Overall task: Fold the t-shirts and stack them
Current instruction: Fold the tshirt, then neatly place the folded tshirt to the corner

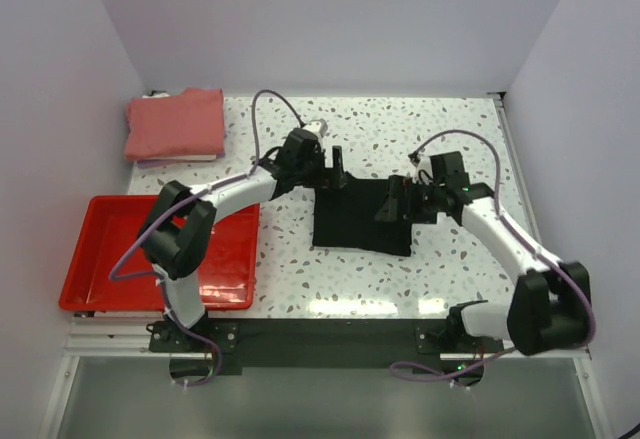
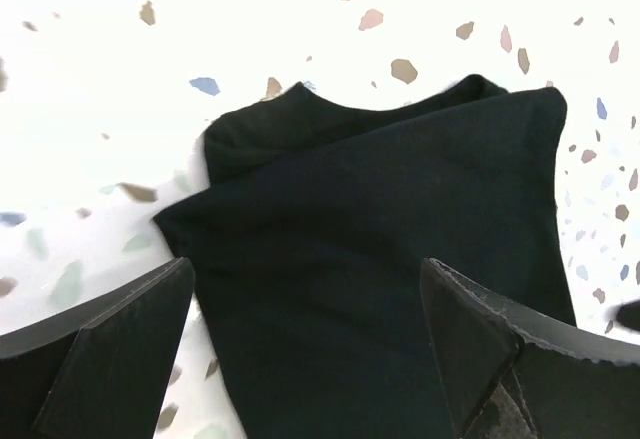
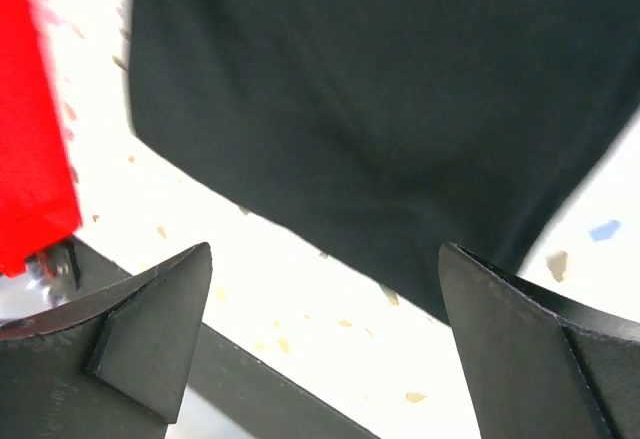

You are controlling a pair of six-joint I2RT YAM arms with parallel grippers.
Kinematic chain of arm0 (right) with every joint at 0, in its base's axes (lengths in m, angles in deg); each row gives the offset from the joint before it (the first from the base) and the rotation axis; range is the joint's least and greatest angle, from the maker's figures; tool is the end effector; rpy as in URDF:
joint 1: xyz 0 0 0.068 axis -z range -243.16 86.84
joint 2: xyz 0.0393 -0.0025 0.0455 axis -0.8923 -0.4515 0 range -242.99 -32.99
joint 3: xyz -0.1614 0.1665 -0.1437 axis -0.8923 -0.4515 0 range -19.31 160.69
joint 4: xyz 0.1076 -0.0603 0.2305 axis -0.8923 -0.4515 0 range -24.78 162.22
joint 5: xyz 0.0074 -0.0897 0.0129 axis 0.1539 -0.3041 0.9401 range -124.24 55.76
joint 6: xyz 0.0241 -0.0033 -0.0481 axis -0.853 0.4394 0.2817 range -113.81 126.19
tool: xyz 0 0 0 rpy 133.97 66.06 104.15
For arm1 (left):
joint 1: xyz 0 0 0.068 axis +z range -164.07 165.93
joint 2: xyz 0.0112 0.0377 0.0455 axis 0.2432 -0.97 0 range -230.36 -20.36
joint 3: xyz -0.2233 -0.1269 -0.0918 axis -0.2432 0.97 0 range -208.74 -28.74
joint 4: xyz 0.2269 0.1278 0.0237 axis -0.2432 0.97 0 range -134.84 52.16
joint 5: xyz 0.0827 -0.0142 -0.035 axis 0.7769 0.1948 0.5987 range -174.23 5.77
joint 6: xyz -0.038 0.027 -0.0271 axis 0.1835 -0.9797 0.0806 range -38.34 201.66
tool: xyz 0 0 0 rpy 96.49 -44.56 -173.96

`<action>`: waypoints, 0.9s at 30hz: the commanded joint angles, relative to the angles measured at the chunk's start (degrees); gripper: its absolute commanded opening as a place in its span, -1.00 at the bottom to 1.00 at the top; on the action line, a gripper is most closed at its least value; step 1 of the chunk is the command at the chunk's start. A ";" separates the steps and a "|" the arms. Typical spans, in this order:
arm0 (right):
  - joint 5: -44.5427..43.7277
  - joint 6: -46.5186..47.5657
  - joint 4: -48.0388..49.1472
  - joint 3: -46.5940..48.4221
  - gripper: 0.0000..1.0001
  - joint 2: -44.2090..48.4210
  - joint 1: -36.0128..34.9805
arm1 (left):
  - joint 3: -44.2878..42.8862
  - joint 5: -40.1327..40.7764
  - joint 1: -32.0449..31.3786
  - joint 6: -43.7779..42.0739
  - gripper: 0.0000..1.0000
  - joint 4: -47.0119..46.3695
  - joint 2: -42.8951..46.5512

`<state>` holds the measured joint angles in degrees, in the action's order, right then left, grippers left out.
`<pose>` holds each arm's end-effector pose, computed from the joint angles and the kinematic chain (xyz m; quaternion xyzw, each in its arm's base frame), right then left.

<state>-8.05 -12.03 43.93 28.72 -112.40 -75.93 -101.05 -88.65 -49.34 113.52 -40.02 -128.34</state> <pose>0.2553 0.0740 0.2052 -0.0145 0.9418 0.2788 0.1871 0.3404 -0.2441 0.1994 0.0431 0.9066 -0.2605 0.3293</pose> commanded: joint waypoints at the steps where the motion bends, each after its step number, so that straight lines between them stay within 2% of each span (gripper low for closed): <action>1: -7.90 2.58 -4.31 6.10 0.98 12.68 0.12 | 2.70 6.42 0.29 -1.10 1.00 1.24 6.64; 2: -9.39 2.40 -4.23 6.11 0.98 17.67 0.03 | 3.92 7.67 0.29 -0.83 1.00 1.94 7.78; 6: -19.75 0.12 -4.67 4.54 0.98 27.11 0.03 | 4.73 12.24 0.37 -0.57 1.00 3.44 7.62; 11: -22.50 -0.42 -5.01 2.33 0.98 33.70 0.03 | 1.66 11.02 0.37 -1.09 1.00 5.46 2.79; 18: -21.80 1.08 -8.79 3.29 0.98 33.10 0.03 | -3.80 10.67 0.37 -1.62 1.00 5.99 -4.25; 24: -22.15 1.34 -8.79 2.86 0.98 32.57 0.03 | -3.71 8.29 -1.03 -1.44 0.84 5.38 -6.80; 27: -22.41 1.34 -8.54 2.25 0.98 32.83 0.03 | -4.24 10.66 -2.52 -2.06 0.76 5.72 -7.76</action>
<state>-29.05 -11.50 35.60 31.10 -79.86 -75.89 -103.35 -78.80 -50.26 112.97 -34.08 -134.55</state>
